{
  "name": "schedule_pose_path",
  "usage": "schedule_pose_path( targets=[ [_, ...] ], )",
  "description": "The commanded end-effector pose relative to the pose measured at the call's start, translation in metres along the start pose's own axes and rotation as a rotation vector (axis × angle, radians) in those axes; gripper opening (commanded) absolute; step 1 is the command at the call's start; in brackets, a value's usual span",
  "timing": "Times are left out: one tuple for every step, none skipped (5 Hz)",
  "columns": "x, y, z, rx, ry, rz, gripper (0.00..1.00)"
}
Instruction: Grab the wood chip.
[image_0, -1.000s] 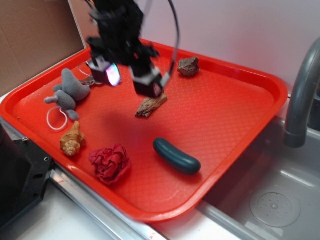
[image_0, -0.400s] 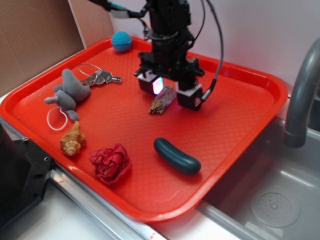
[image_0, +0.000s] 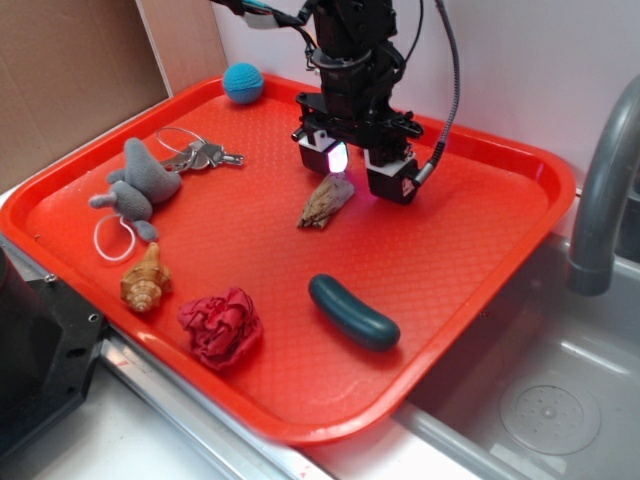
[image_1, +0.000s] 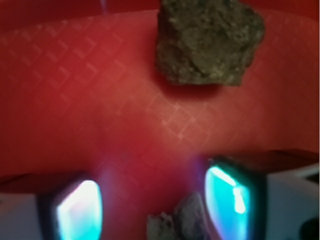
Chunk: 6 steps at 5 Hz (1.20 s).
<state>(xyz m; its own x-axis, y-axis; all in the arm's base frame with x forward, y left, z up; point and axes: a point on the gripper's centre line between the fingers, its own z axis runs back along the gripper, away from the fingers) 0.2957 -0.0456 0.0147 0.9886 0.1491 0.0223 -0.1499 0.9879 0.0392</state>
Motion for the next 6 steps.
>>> schedule_pose_path(
  targets=[
    [-0.037, 0.011, 0.01, 0.014, 0.008, -0.004, 0.0],
    [-0.04, 0.02, 0.026, -0.004, -0.022, 0.016, 1.0],
    [-0.041, 0.028, 0.047, -0.058, -0.058, 0.063, 1.0],
    [-0.048, 0.033, 0.054, -0.052, -0.055, 0.099, 1.0],
    [-0.065, 0.039, 0.045, -0.063, -0.044, 0.097, 1.0],
    [-0.078, 0.03, 0.03, -0.055, -0.023, 0.067, 1.0]
  ],
)
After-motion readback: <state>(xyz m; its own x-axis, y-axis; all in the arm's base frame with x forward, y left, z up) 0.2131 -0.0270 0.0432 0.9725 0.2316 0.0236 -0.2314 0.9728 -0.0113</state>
